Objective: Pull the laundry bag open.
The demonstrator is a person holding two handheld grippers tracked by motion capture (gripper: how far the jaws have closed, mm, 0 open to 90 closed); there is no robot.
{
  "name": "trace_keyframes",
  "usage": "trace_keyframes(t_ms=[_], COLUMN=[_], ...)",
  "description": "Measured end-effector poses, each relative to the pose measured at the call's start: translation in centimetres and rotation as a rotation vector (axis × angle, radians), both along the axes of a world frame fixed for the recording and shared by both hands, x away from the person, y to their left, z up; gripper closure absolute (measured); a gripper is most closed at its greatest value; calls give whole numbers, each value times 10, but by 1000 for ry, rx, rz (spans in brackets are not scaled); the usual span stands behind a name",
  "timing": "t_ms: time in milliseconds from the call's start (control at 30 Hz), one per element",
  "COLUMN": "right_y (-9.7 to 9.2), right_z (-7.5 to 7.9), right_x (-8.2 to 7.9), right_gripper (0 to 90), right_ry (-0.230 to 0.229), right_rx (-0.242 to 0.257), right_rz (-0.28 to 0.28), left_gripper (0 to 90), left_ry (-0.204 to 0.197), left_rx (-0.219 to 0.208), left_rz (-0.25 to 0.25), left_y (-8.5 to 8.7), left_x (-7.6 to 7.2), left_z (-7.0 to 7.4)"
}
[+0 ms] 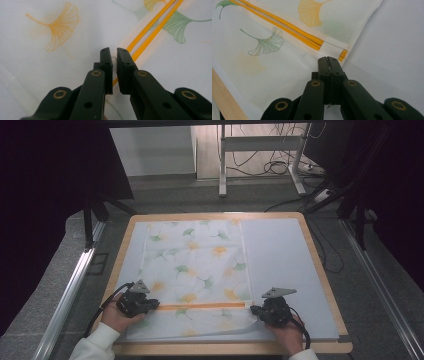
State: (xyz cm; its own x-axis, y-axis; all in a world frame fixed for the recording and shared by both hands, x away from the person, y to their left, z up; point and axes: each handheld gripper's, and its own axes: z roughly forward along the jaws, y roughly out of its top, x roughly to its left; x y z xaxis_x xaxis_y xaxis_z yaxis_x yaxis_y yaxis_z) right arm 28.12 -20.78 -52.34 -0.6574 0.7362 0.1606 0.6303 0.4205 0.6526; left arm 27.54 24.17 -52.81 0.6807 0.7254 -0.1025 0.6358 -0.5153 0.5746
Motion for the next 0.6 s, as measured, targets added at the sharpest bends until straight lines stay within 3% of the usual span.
trace_keyframes(t_ms=[600], right_y=[0], right_z=[0], right_x=[0], right_gripper=[894], right_ry=[0], right_rx=[0], right_rz=[-2], left_gripper=[844], left_ry=[-6], left_rx=[0], left_rz=[61], left_y=[26], left_x=[-7], left_z=[-1])
